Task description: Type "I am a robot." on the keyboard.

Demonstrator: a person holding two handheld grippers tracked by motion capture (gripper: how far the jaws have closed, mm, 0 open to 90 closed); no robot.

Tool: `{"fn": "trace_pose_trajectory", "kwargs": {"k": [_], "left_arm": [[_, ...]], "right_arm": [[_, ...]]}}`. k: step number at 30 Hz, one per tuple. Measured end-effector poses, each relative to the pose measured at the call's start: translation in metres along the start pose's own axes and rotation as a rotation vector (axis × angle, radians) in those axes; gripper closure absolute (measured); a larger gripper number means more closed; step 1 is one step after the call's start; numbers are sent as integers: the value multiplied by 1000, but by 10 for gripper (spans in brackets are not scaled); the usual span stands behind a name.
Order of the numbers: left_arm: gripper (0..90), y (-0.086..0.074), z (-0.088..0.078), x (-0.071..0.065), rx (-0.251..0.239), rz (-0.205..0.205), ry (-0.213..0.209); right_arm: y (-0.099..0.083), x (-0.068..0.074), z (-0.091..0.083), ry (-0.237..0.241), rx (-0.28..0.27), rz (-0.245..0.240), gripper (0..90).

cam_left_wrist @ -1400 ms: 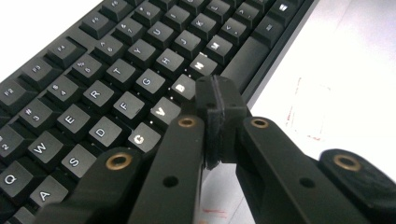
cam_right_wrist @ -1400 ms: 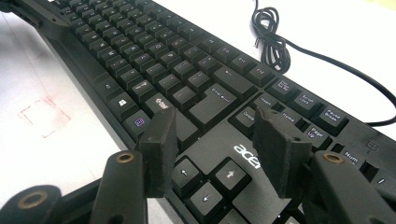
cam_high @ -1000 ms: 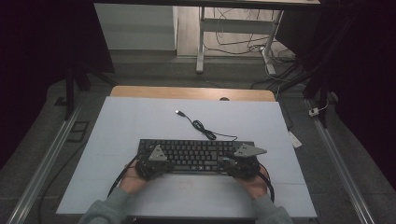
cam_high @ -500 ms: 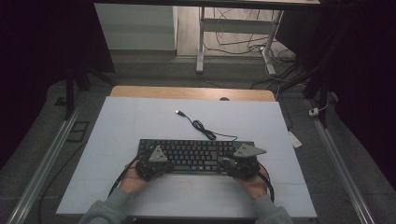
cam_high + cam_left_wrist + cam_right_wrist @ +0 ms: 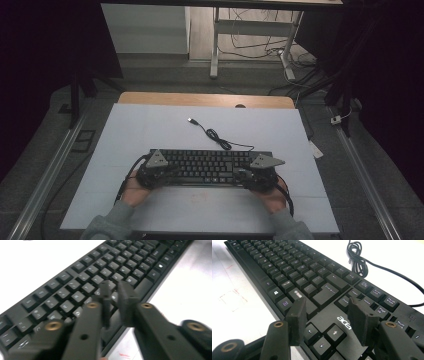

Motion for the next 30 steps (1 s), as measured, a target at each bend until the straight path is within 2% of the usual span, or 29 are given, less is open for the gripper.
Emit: {"fn": "trace_pose_trajectory", "kwargs": {"k": [4,8,18,30], "left_arm": [[581,-2,-5,8,-6,-41,29],[496,-4,-9,12,-15,-71,36],[430,-8,-14,20,-7,-110,42],[406,-15,-18,31,4,-157,86]], "right_arm": [[0,-1,0,1,0,2,493],[0,-1,0,1,0,3,493],[-1,-1,1,0,2,0,491],[-1,0,2,-4,7,-3,489]]}}
Point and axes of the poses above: each handheld gripper's, and its own axes: z roughly forward along the jaws, y roughly out of its top, x roughly to its left, the point moved 8 cm from there along z, roughly forward along the jaws, and after that the axes turned 15 degrees about z, right-handed, at the moved point
